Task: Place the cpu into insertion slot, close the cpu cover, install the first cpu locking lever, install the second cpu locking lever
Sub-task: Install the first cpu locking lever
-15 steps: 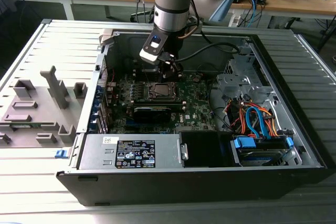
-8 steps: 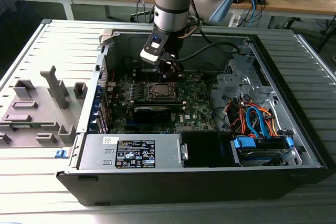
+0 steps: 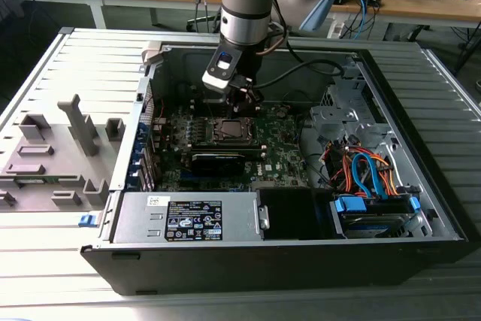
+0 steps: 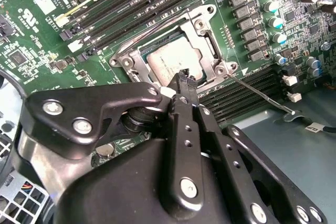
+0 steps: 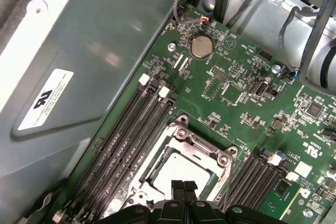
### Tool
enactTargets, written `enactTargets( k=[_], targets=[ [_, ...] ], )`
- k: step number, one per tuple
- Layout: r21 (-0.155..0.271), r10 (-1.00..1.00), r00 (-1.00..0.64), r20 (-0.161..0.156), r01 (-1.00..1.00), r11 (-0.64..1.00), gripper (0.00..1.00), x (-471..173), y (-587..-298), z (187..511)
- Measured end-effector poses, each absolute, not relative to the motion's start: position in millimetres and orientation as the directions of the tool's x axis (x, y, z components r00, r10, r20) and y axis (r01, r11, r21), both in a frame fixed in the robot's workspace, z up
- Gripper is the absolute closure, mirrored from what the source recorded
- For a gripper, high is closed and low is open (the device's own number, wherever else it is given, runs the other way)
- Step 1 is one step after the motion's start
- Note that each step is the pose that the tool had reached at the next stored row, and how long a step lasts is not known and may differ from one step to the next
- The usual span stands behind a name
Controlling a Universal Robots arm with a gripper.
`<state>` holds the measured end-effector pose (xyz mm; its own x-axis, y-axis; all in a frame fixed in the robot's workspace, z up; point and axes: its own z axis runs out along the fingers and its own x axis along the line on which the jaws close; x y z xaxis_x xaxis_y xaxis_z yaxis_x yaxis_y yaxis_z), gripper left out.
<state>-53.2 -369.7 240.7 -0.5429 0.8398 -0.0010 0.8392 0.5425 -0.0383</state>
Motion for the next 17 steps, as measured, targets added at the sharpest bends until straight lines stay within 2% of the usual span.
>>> enactTargets(
  k=[17],
  targets=[
    [-0.038, 0.806, -0.592, -0.001, 0.806, 0.591, 0.89, -53.2, -369.7, 240.7]
  ],
)
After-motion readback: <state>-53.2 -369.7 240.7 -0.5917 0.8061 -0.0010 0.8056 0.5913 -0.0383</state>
